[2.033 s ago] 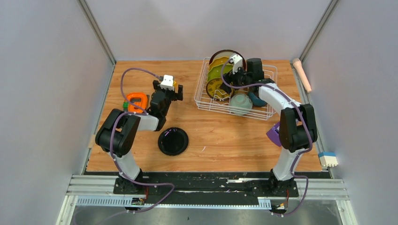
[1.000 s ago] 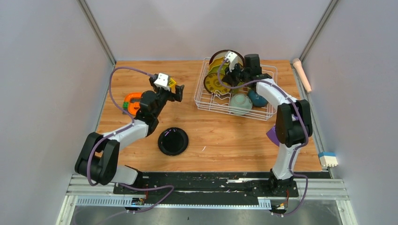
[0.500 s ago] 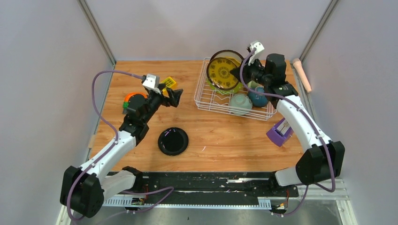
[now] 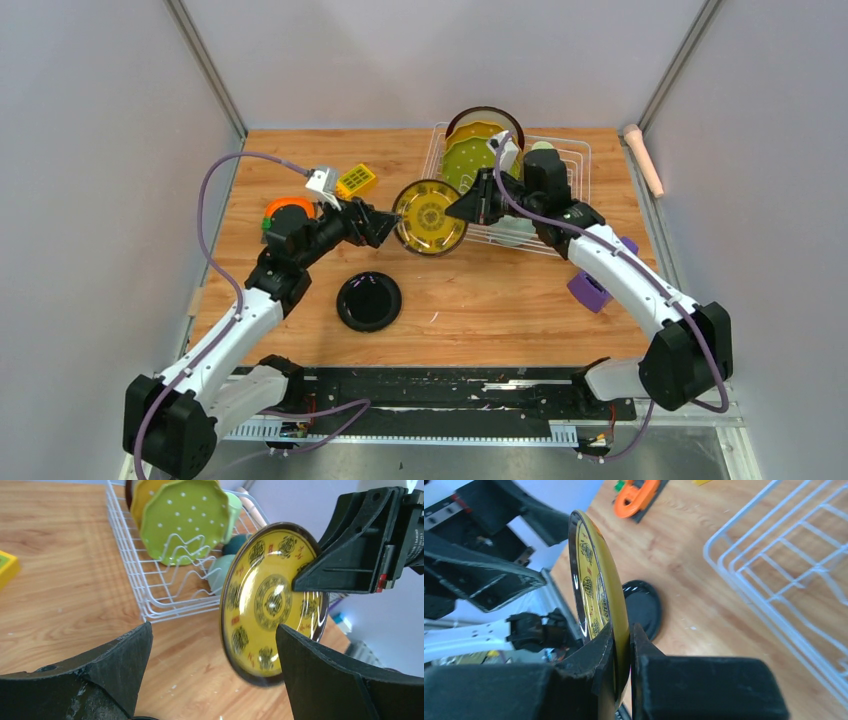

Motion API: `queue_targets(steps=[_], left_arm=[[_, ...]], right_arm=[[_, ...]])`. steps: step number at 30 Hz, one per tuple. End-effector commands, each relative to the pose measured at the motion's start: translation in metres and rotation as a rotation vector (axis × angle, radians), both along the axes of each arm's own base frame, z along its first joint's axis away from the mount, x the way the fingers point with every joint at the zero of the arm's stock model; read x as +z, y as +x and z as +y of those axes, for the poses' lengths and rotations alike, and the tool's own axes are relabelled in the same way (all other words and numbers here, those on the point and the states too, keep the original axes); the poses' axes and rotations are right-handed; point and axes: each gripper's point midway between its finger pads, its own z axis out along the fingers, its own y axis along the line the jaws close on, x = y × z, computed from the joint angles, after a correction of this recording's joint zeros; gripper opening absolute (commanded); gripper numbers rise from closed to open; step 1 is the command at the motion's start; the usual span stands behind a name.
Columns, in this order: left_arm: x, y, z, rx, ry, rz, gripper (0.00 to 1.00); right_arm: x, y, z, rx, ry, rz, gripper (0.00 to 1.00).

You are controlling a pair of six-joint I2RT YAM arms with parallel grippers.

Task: Unload the mixed dishes from the dish rack
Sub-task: Pick up the plate from the dish rack, then place the plate at the center of the board.

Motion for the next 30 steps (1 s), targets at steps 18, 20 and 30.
queue_targets(steps=[18,20,30], left_arm=[[0.003,-0.029,-0.021,-0.156,-0.110,0.128,0.00],[0.000,-0.030,-0.019,-0.149,-0.107,0.131,0.00],[-0.049,-0.015,0.028,0.156,0.041,0.263,0.00]], right_arm=[[0.027,-0.037,0.033,0.127,0.172,0.099,0.18],[0.023,-0.033,0.030,0.094,0.151,0.094,0.43],[-0.019,0.002,-0.021,-0.298,-0.033,0.097,1.00]])
